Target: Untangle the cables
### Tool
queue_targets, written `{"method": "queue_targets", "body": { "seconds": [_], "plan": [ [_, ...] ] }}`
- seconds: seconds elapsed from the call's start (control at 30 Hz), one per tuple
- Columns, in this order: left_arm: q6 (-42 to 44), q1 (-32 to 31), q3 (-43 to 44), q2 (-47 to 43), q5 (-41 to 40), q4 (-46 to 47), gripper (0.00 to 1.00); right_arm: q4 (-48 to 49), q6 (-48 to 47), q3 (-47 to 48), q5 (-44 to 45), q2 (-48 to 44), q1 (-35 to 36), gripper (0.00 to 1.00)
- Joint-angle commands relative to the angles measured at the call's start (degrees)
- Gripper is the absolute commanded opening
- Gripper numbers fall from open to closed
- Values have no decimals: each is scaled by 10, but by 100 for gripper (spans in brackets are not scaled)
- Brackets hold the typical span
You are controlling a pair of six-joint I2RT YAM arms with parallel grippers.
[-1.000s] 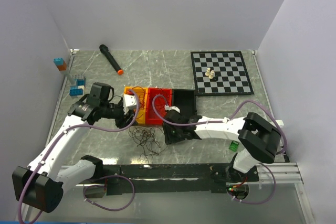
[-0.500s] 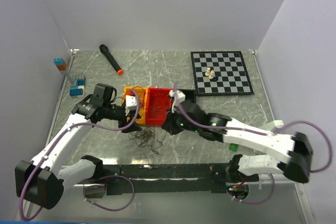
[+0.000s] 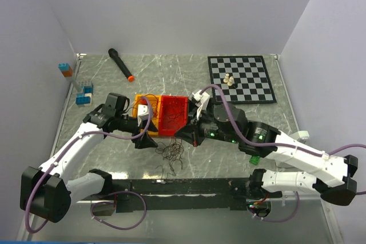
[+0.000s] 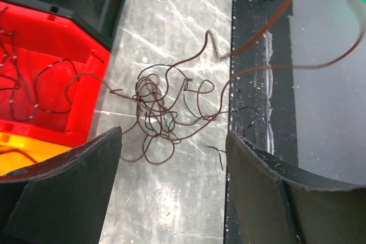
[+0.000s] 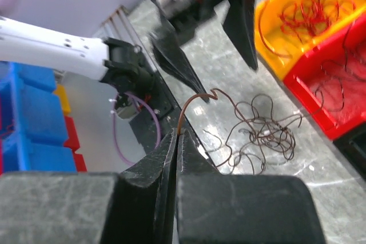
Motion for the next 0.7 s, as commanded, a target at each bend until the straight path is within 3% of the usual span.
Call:
{"method": "queue_targets", "body": {
  "seconds": [0.0, 0.27, 0.67],
  "plan": [
    [25, -4, -6, 3, 50, 7, 78, -1, -23, 84, 10, -14, 5, 0],
    [13, -4, -7, 3, 60, 17, 78, -21, -61, 223, 9, 22, 8, 0],
    [38, -4, -14, 1, 80, 4, 78, -17, -87, 315, -18, 63, 11, 0]
  ]
}}
